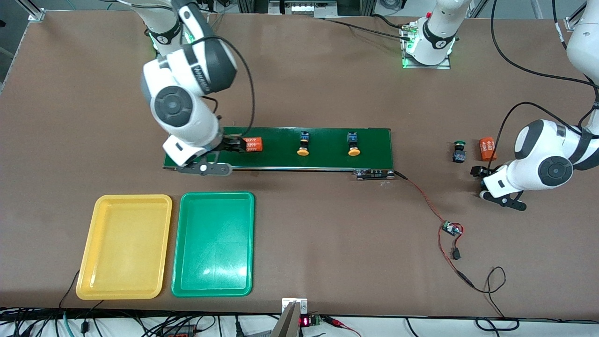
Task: Sort buttons by color to trays
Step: 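Grasp the yellow button with the right gripper while the left gripper grasps green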
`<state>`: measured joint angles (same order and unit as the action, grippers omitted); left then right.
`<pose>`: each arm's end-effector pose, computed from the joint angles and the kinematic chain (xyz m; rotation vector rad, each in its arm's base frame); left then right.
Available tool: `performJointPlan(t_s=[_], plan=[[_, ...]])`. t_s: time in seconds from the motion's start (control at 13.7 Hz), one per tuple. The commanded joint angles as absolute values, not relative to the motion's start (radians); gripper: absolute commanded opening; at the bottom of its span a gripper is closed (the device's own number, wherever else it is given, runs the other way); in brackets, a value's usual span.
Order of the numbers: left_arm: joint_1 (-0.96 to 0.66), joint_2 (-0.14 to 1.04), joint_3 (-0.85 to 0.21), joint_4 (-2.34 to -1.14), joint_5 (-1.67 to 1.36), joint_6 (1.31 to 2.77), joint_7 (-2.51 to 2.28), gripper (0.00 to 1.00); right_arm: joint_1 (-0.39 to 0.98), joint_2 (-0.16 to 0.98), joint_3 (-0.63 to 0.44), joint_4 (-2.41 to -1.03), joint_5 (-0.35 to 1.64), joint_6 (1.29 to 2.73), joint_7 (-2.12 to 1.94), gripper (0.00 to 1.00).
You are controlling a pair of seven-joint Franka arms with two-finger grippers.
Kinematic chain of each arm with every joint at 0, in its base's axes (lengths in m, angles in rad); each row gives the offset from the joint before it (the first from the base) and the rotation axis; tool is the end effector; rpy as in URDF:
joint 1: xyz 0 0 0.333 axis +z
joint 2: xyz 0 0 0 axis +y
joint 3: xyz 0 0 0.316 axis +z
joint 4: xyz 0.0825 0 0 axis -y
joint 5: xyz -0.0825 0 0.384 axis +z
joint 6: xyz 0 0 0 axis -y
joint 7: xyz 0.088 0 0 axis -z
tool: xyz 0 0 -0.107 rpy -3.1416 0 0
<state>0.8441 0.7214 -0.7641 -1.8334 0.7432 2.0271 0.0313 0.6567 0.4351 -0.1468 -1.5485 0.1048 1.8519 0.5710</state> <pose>0.6039 0.1115 0.2031 -2.9739 0.4877 0.3769 0.5709 0.3431 0.3912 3.0984 -0.1349 -0.1974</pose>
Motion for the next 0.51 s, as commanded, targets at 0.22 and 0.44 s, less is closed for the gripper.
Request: performJointPlan(t_s=[0.22, 0.44], plan=[[0.873, 0.745, -0.752, -1.881, 0.775, 2.143, 0.055, 0.62, 0.805, 0.492, -0.158, -1.548, 0.121, 1.966, 0.778, 1.00], [0.871, 0.764, -0.710, -1.882, 0.801, 2.207, 0.073, 0.58, 0.825, 0.520, -0.158, -1.543, 0.179, 1.982, 0.775, 1.00]])
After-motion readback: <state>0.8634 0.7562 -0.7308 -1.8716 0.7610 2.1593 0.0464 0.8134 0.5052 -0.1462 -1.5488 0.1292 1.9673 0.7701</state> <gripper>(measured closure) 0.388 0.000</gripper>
